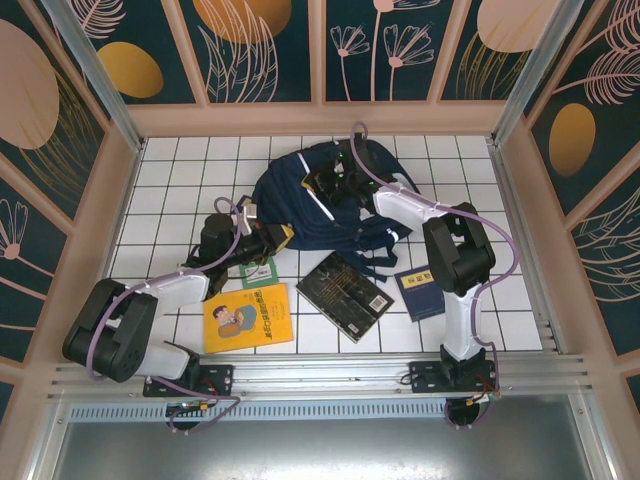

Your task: Pack the student bag

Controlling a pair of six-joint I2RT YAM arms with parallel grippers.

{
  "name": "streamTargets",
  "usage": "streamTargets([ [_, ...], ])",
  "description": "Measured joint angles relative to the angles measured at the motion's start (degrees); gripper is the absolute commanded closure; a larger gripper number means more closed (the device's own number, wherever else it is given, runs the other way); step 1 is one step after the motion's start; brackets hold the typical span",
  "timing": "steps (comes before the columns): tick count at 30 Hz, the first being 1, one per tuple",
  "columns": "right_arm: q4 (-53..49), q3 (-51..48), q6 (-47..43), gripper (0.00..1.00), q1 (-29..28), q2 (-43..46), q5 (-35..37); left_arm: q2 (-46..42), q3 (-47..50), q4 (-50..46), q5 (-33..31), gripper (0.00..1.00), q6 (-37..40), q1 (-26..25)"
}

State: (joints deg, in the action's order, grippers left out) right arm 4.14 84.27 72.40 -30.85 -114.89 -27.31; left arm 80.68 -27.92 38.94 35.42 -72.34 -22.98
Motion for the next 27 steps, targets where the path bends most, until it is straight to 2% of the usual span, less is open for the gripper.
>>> streamTargets([
  [10,-1.92,2.03,-0.17,1.0,0.0,-0.02,0.76,1.03,1.36,2.45,-2.64,1.0,0.07,-1.36],
  [11,-2.82,2.49,-0.61,0.91,0.0,-0.02,0.83,1.03,1.36,2.38,-2.75,1.0,0.26,-1.42],
  [14,-5.35,4.17,-2.75,0.5,0.0,-0.02,2.23,1.03,1.36,2.12,-2.23,1.0,0.31,-1.77],
  [15,-5.6,4.7,-3.65,0.43,0.09,-0.02,2.93,1.11,1.36,1.77,-1.68,1.0,0.26,-2.1],
  [19,-6.86,4.83,-8.41,0.25,0.46,1.14,6.56,2.84,1.29,1.27,0.46,1.0,0.26,-4.44],
  [21,-8.79,2.71,-10.93,0.23,0.76,3.13,8.55,4.66,0.83,1.36,0.81,1.0,0.28,-6.1],
  [23,-10.64,0.74,-12.83,0.17,1.14,5.07,10.21,6.99,-0.02,1.75,1.49,0.9,0.24,-8.33],
  [25,-12.98,-1.46,-15.17,0.16,1.88,7.82,12.72,9.75,-1.27,2.49,2.4,0.62,0.22,-11.26],
  [26,-14.29,-2.34,-16.13,0.16,2.36,9.31,14.1,10.86,-2.12,2.47,3.23,0.52,0.57,-12.68],
  [27,-15.19,-3.08,-16.83,0.15,2.8,10.71,15.13,11.89,-3.19,2.34,4.15,0.46,0.92,-14.29],
])
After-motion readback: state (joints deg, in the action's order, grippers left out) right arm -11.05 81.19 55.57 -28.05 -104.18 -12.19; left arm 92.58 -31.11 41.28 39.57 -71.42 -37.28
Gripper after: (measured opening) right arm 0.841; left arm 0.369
